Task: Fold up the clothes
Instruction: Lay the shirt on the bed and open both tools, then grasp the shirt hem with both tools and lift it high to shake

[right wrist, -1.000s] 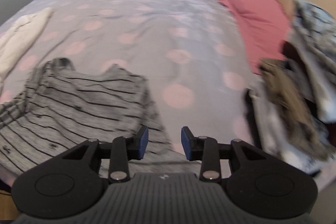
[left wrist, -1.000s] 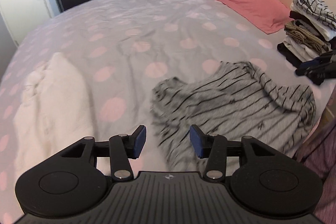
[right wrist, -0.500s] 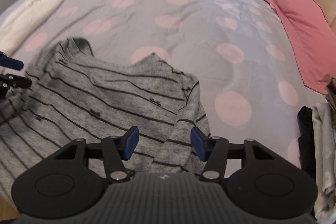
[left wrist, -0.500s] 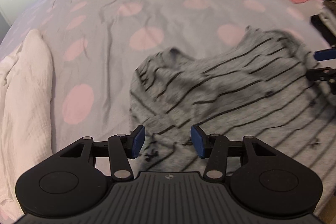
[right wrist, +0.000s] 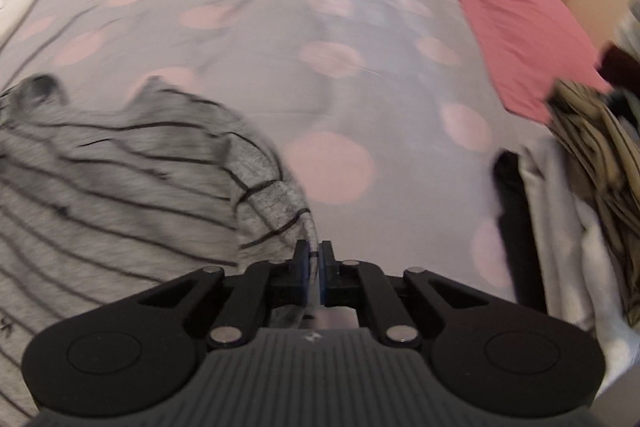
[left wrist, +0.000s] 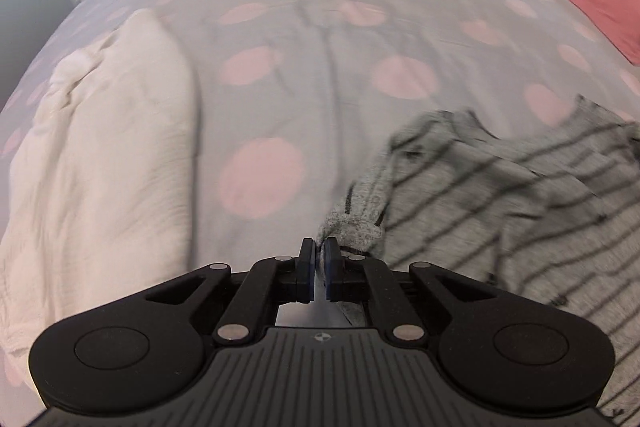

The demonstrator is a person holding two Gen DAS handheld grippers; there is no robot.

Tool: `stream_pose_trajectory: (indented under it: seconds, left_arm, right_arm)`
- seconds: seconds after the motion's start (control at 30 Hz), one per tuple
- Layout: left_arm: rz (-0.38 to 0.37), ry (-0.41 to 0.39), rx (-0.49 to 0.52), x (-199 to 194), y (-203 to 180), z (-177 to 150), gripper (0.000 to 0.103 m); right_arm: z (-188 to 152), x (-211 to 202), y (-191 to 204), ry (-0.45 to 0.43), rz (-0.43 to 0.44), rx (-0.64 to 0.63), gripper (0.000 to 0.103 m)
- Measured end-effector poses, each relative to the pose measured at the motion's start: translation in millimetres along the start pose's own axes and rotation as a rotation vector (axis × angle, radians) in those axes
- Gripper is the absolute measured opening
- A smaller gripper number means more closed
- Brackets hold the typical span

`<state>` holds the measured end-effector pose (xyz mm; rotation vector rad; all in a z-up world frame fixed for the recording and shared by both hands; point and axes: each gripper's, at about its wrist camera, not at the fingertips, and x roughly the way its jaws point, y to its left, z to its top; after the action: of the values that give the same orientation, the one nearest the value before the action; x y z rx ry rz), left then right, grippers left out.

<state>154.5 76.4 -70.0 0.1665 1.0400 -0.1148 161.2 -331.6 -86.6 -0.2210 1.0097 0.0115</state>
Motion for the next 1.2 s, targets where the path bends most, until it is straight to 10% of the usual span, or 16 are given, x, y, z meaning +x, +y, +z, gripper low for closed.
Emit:
stream_pose_trajectory:
  seconds: [0.13,0.3,0.6,0.7,0.9,1.2]
  left_arm:
    - [0.022,-0.036,0.006,-11,-1,4,0.007]
    - [-0.027,-0.123,0.033,-26,-14,16,0.051]
    - [-0.063,0.002,0.013,23,-19,18,0.051]
    - [-0.097,0.031,-0.032,32,-12,17,0.033]
    - [-0.112,-0.002,-0.047,23,-10,18,0.006]
    - [-0.022,-0.308,-0.146,-83,26,17,0.004]
  right_arm:
    - [1,-2,-10,-0.004,0.032,0.041,0.016]
    - [9,-26,-15,-0.110,0.075,0.061,0.043]
    - [19,1,-19,-0.075,0.172,0.125,0.063]
    - [19,14,-23,-0.041,0.197,0.178,0.060]
    - [24,10,-5,-0.050,0.248,0.100,0.006]
    - [37,-75,-3,-0.379,-0.069,0.047,0.004]
